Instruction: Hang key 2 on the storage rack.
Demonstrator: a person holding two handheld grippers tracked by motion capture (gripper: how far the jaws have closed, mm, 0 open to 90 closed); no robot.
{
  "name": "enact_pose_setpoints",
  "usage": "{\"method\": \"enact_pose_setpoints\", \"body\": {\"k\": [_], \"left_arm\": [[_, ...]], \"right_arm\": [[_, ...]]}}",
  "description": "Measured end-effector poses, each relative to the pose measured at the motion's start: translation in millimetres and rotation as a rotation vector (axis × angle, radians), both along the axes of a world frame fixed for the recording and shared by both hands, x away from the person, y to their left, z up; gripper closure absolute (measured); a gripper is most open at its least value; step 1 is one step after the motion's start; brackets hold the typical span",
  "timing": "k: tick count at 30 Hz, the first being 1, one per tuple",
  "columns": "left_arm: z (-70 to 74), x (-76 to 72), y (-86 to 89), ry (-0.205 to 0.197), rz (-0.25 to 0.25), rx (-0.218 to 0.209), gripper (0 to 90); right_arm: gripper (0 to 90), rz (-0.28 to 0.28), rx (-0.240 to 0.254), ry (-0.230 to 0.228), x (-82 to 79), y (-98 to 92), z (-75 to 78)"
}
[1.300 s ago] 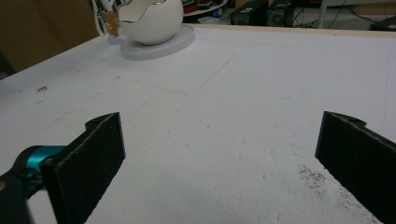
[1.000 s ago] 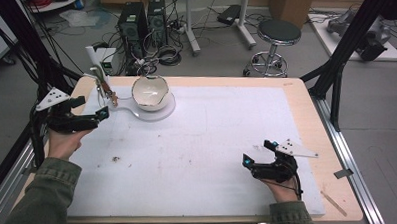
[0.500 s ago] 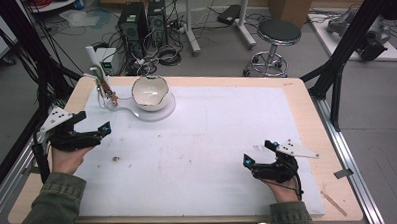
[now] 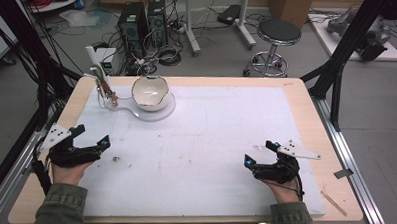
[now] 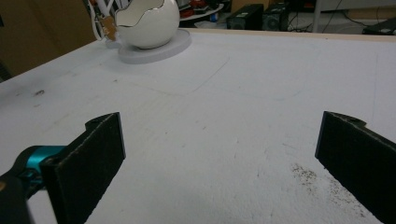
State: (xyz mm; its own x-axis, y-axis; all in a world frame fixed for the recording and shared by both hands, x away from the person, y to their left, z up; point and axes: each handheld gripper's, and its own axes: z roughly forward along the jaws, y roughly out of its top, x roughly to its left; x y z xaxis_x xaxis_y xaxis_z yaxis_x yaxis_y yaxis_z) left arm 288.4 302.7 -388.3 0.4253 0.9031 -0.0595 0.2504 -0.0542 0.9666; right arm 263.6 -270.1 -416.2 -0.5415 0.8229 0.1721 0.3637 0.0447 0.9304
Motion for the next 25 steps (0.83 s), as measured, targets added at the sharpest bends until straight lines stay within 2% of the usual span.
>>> {"method": "enact_pose_setpoints", "body": {"k": [2,5,9,15,25], "left_arm": [[-4.6,-4.0,2.0,-0.017,0.028,-0.014,1.7],[-9.5,-8.0,8.0,-0.013,0.061,-0.025,1.7],[-10.8,-13.3,15.1,-0.024,0.090,-0.050,1.7],[-12.2,-18.8,20.0,-0.039,0.125,-0.063,1.7],[-14.9,-19.3,20.3,-0.037,0.107,-0.069,1.7]], "right_arm": [[0.4,-0.004,0.000,-0.001,-0.8,0.0,0.3],[0.4,-0.017,0.003,-0.004,-2.0,-1.3,0.6],[0.4,-0.035,0.006,-0.020,-3.7,-5.1,1.2],[0.4,-0.087,0.006,-0.043,-8.0,-9.1,1.8],[0.4,-0.094,0.011,-0.048,-9.6,-11.1,1.4]]}}
